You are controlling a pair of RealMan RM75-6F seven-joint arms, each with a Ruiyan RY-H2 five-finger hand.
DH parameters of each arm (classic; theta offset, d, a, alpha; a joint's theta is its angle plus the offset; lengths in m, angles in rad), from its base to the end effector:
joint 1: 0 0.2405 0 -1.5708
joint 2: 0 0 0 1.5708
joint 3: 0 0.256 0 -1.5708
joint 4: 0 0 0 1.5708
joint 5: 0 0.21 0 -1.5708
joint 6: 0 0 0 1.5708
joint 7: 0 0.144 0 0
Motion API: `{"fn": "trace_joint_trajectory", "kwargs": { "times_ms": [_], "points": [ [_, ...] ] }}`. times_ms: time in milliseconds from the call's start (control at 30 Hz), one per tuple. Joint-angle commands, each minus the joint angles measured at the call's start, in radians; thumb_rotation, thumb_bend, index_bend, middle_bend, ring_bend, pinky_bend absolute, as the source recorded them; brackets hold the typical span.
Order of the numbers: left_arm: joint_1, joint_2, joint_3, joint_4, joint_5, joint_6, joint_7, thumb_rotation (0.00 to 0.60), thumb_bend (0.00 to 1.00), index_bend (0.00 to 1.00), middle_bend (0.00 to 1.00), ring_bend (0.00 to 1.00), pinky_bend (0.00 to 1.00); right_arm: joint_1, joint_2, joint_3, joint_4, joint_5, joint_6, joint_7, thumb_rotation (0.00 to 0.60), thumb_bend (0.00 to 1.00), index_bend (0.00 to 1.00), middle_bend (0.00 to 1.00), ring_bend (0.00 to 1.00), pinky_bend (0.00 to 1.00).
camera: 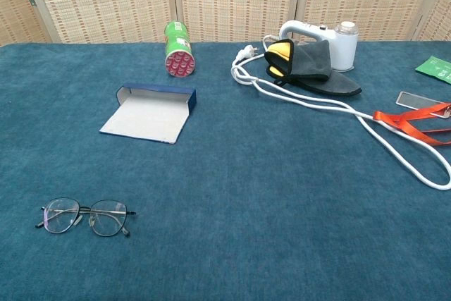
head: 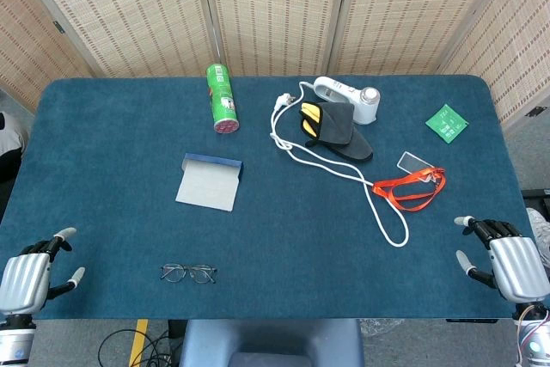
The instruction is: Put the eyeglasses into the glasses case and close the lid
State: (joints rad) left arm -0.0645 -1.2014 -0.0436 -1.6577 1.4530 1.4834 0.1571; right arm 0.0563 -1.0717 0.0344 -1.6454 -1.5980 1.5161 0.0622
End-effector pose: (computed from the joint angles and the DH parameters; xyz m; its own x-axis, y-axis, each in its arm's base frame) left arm -0.3042 0.1720 0.1299 0.4181 0.0338 0.9078 0.9066 0.0471 -0.4193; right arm -0.2995 -0.1682 0.1673 0.3565 -0.0021 0.9343 -0.9313 -0.0810 0.3552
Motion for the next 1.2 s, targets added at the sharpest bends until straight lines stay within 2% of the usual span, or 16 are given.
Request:
{"fn": "trace_joint_trajectory", "kwargs": {
  "times_ms": [33,300,400,467,533,667,800,900,1033,1200],
  "points": [
    [-0.002,-0.001,0.000,-0.001,0.001,-0.001,0.004,0.600,0.30,0.26,0.45,0.40,0.44,0.005,0.005,0.001,-0.001,0.001,-0.005,0.008,0.600,0.32,0.29,0.44,0.37,0.33],
    [-0.033,0.004,0.003,-0.014,0.041,-0.027,-0.001,0.600,0.30,0.27,0.45,0.43,0.46,0.006,0.013,0.012,0.010,0.008,0.010,0.016,0.600,0.32,0.29,0.44,0.37,0.33],
    [-0.058,0.007,0.005,-0.027,0.069,-0.052,-0.011,0.600,0.30,0.28,0.48,0.48,0.59,0.008,0.014,0.015,0.014,0.010,0.010,0.017,0.600,0.32,0.29,0.44,0.37,0.33],
    [-0.081,0.013,0.012,-0.043,0.098,-0.078,-0.018,0.600,0.31,0.30,0.55,0.55,0.71,0.009,0.014,0.017,0.017,0.013,0.010,0.018,0.600,0.32,0.29,0.44,0.37,0.33],
    [-0.104,0.020,0.021,-0.058,0.125,-0.107,-0.021,0.600,0.35,0.32,0.62,0.63,0.77,0.009,0.013,0.018,0.021,0.016,0.009,0.020,0.600,0.32,0.29,0.44,0.37,0.33],
    [-0.160,0.013,0.030,-0.080,0.190,-0.162,-0.028,0.600,0.36,0.33,0.70,0.70,0.86,0.011,0.010,0.019,0.031,0.024,0.003,0.025,0.600,0.32,0.29,0.44,0.37,0.33],
    [-0.214,-0.004,0.037,-0.093,0.224,-0.229,-0.006,0.600,0.36,0.34,0.75,0.74,0.90,0.011,0.009,0.019,0.040,0.030,0.000,0.033,0.600,0.32,0.29,0.44,0.37,0.33],
    [-0.250,-0.029,0.037,-0.098,0.234,-0.274,0.017,0.600,0.32,0.33,0.78,0.76,0.92,0.010,0.008,0.019,0.048,0.036,-0.002,0.039,0.600,0.32,0.29,0.44,0.37,0.33],
    [-0.286,-0.087,0.029,-0.081,0.228,-0.316,0.055,0.600,0.26,0.33,0.82,0.80,0.95,0.011,0.003,0.018,0.060,0.044,-0.010,0.048,0.600,0.32,0.29,0.44,0.37,0.33],
    [-0.324,-0.159,0.025,-0.054,0.188,-0.382,0.126,0.600,0.24,0.31,0.86,0.85,0.96,0.013,-0.002,0.019,0.073,0.049,-0.015,0.060,0.600,0.32,0.29,0.44,0.37,0.33]
  ]
}}
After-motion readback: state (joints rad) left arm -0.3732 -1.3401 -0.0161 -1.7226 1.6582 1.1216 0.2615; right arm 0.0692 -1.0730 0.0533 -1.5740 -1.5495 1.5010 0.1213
